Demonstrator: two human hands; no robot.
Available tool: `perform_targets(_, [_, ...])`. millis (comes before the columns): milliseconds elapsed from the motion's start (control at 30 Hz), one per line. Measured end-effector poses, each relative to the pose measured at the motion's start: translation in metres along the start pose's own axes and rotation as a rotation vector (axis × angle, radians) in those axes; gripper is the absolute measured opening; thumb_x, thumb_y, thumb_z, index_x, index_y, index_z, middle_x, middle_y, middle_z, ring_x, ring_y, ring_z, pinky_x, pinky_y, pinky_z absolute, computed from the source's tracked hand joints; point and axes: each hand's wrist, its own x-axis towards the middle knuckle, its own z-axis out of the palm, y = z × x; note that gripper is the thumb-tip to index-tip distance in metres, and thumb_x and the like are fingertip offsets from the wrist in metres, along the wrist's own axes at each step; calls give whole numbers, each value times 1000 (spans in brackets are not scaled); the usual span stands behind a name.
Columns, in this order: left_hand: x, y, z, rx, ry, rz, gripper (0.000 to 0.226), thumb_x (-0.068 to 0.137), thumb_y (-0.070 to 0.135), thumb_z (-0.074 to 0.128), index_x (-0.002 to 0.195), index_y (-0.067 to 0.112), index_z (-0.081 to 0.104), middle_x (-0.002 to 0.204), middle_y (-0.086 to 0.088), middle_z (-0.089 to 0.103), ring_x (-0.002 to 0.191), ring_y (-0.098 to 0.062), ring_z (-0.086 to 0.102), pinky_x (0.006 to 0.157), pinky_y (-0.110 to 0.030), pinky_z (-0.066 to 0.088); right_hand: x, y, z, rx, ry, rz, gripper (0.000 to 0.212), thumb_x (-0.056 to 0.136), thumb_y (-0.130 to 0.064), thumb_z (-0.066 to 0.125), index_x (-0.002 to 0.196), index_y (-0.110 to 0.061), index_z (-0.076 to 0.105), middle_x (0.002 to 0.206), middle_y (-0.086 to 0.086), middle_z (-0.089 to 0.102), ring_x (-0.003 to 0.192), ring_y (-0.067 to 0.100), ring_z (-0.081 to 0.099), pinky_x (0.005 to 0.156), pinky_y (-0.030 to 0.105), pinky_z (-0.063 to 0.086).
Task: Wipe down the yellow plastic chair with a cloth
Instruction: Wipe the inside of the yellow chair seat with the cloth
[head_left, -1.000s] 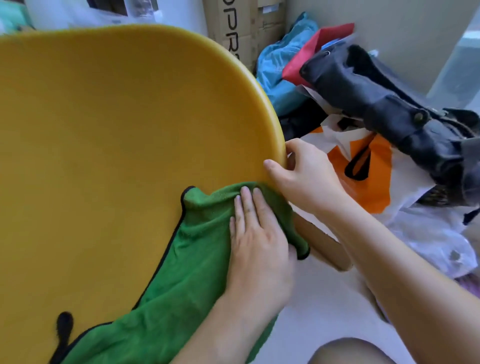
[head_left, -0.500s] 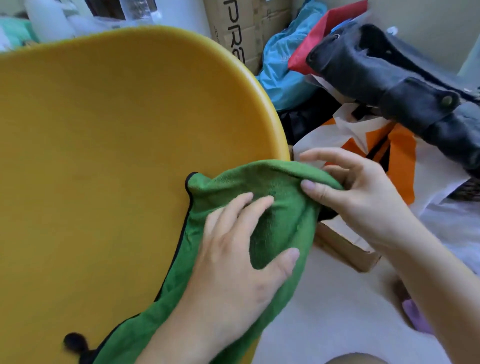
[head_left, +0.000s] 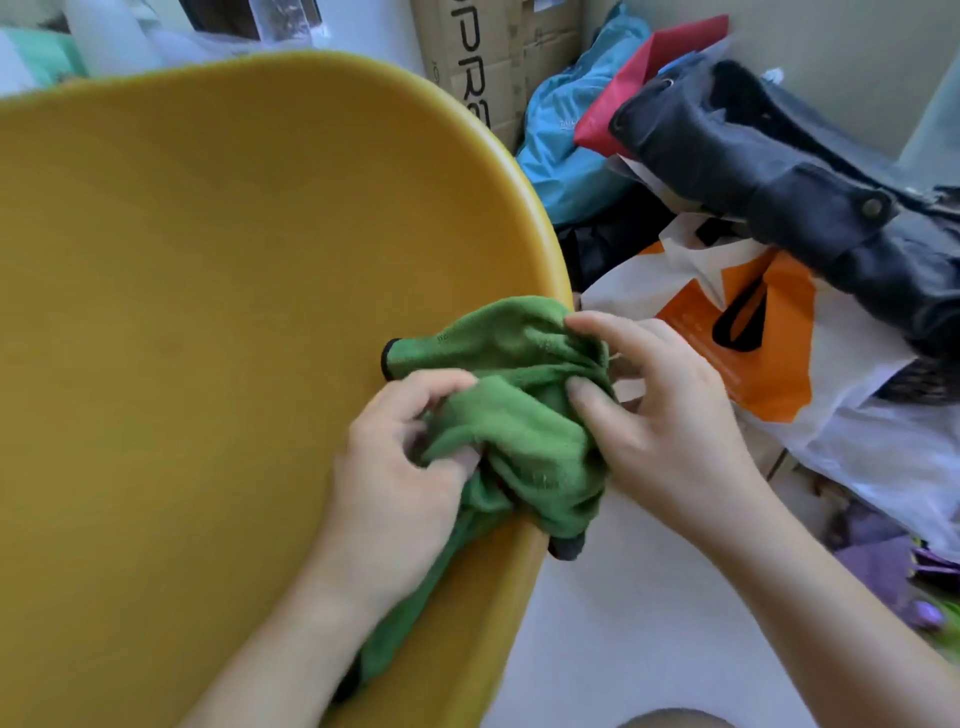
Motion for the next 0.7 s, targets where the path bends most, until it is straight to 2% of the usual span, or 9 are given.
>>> perform_targets(100, [26, 19, 19, -355, -98, 37, 54, 69, -23, 45, 102, 14, 66, 99, 0, 72, 95, -13, 67, 81, -23, 51, -3, -7, -22, 218, 3, 60, 27, 85, -47, 51, 107, -38, 65, 116, -12, 57, 114, -1, 50, 101, 35, 43])
perform_targets(167, [31, 16, 16, -542, -193, -31, 58, 66, -19, 41, 110, 11, 64, 109, -8, 70, 104, -20, 65, 87, -30, 53, -2, -20, -25, 166, -106, -9, 58, 77, -73, 48, 129, -48, 48, 144, -10, 39, 136, -1, 31, 112, 28, 31])
perform_targets(233, [26, 13, 5, -625, -311, -122, 61, 72, -19, 39, 121, 11, 58, 118, -9, 68, 111, -22, 64, 91, -34, 54, 1, -24, -8, -51, -242, -168, 68, 80, -63, 58, 141, -52, 30, 157, -2, 21, 147, 10, 14, 117, 34, 23])
perform_targets(333, [-2, -1, -9, -127, -99, 62, 43, 81, -5, 54, 114, 22, 60, 112, 6, 69, 109, -13, 63, 89, -31, 55, 3, -5, 23, -199, -94, -426, 41, 85, -19, 65, 125, -26, 62, 136, 12, 49, 129, 35, 40, 108, 53, 33])
perform_targets(433, [-41, -32, -7, 323, 19, 166, 28, 79, 34, 64, 104, 25, 54, 109, 10, 53, 106, -16, 54, 89, -27, 46, -1, 12, 28, -76, -5, -481, 17, 85, -11, 67, 101, -11, 71, 122, 14, 57, 124, 26, 45, 106, 54, 34])
perform_targets(500, [-60, -49, -1, 318, -26, 39, 37, 80, 53, 58, 105, 28, 49, 114, 10, 46, 110, -15, 49, 93, -23, 39, -16, 12, 30, -34, 3, -479, 20, 85, -25, 69, 94, -7, 73, 117, 15, 57, 128, 9, 37, 109, 56, 30])
perform_targets(567, [-65, -54, 2, 287, -31, 2, 38, 81, 55, 54, 109, 30, 47, 121, 12, 44, 118, -15, 46, 96, -17, 34, -36, 11, 34, -34, -3, -499, 28, 82, -36, 71, 86, -8, 75, 110, 16, 59, 131, 5, 31, 110, 57, 28])
perform_targets(633, [-67, -52, 5, 309, -20, 28, 41, 82, 48, 52, 120, 39, 41, 129, 15, 42, 124, -10, 42, 99, -11, 28, -49, 13, 37, -33, -27, -584, 18, 83, -29, 73, 85, -12, 78, 106, 17, 62, 129, 21, 40, 111, 53, 31])
perform_targets(700, [-68, -51, 6, 340, -28, 43, 51, 83, 47, 48, 130, 48, 30, 136, 19, 38, 130, -2, 35, 102, -8, 22, -49, 20, 34, -23, -48, -657, 15, 85, -20, 72, 99, -16, 77, 105, 16, 63, 119, 35, 46, 109, 49, 34])
